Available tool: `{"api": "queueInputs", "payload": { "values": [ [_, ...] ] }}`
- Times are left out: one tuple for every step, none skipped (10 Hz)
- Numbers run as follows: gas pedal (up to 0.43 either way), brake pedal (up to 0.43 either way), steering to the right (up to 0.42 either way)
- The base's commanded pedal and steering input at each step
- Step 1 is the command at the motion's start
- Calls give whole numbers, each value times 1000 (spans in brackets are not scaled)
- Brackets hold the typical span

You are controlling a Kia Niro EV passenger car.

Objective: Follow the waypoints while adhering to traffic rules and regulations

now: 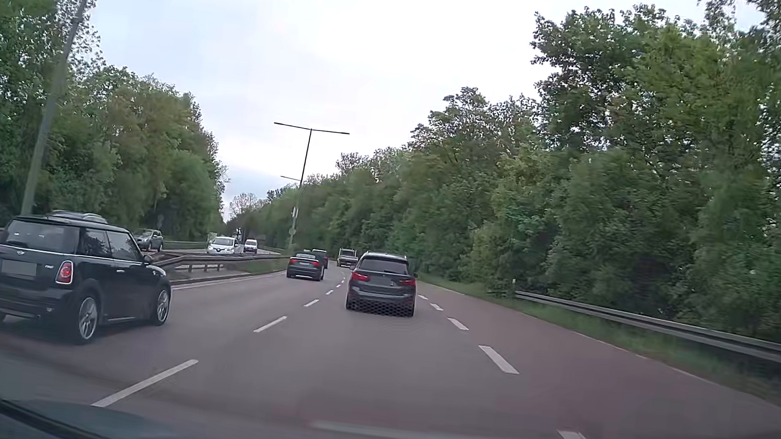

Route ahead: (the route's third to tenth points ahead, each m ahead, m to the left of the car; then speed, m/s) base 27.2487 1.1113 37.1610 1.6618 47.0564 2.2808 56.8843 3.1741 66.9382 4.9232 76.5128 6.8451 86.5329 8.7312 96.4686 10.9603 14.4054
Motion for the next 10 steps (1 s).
{"api": "queueInputs", "payload": {
  "values": [
    [260, 0, -14],
    [260, 0, -13],
    [268, 0, -9],
    [287, 0, -8],
    [319, 0, -8],
    [339, 0, -8],
    [339, 0, -8],
    [339, 0, -8],
    [339, 0, -8],
    [350, 0, -8]
  ]
}}
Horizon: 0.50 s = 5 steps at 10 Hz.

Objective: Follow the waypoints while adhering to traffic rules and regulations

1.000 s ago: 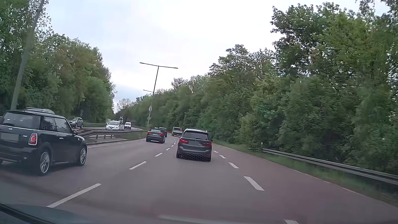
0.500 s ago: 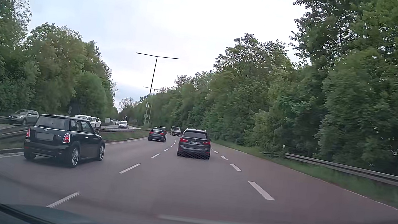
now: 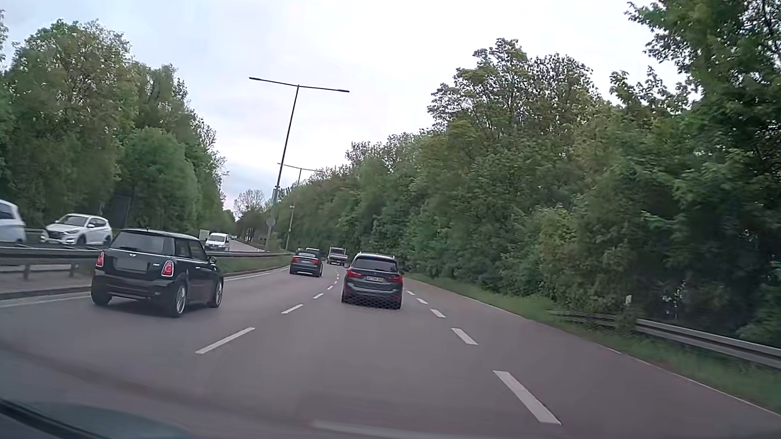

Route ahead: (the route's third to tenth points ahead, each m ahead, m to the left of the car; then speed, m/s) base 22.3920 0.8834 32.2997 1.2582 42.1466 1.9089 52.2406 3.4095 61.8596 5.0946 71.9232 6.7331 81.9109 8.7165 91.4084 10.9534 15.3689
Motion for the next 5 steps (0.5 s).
{"api": "queueInputs", "payload": {
  "values": [
    [350, 0, -10],
    [350, 0, -11],
    [350, 0, -13],
    [370, 0, -15],
    [378, 0, -16]
  ]
}}
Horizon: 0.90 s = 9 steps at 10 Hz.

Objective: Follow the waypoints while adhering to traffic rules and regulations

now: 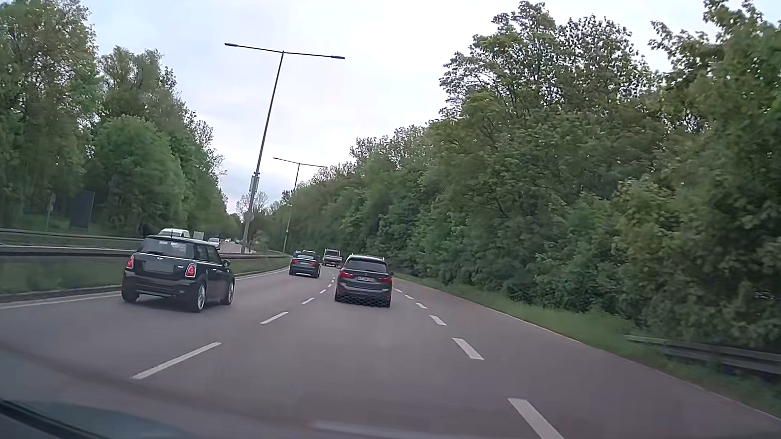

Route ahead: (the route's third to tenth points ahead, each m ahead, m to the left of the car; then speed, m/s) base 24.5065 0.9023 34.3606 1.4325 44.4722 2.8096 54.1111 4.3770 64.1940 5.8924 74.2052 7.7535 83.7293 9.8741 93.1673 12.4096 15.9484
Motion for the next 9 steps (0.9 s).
{"api": "queueInputs", "payload": {
  "values": [
    [378, 0, -18],
    [378, 0, -18],
    [378, 0, -18],
    [378, 0, -18],
    [370, 0, -18],
    [370, 0, -18],
    [370, 0, -18],
    [370, 0, -18],
    [370, 0, -17]
  ]
}}
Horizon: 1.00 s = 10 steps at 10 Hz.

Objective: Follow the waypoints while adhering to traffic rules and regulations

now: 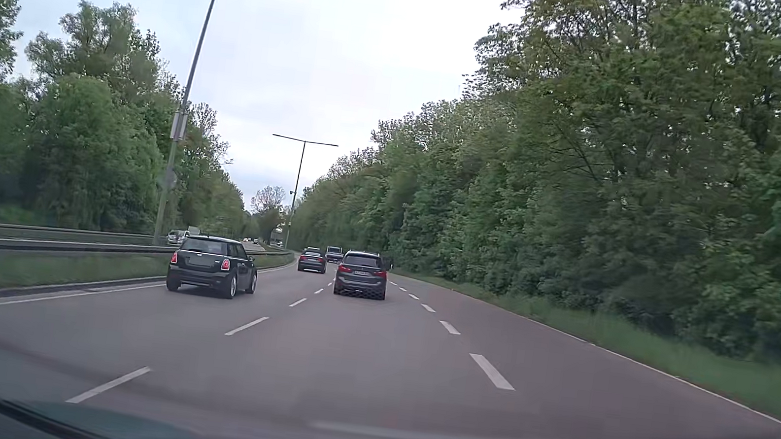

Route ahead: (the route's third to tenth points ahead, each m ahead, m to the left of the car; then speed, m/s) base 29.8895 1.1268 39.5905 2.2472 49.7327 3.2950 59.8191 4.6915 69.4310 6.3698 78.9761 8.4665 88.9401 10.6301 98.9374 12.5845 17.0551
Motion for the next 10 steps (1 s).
{"api": "queueInputs", "payload": {
  "values": [
    [370, 0, -17],
    [370, 0, -17],
    [370, 0, -17],
    [370, 0, -17],
    [370, 0, -17],
    [370, 0, -17],
    [370, 0, -17],
    [370, 0, -17],
    [370, 0, -17],
    [370, 0, -17]
  ]
}}
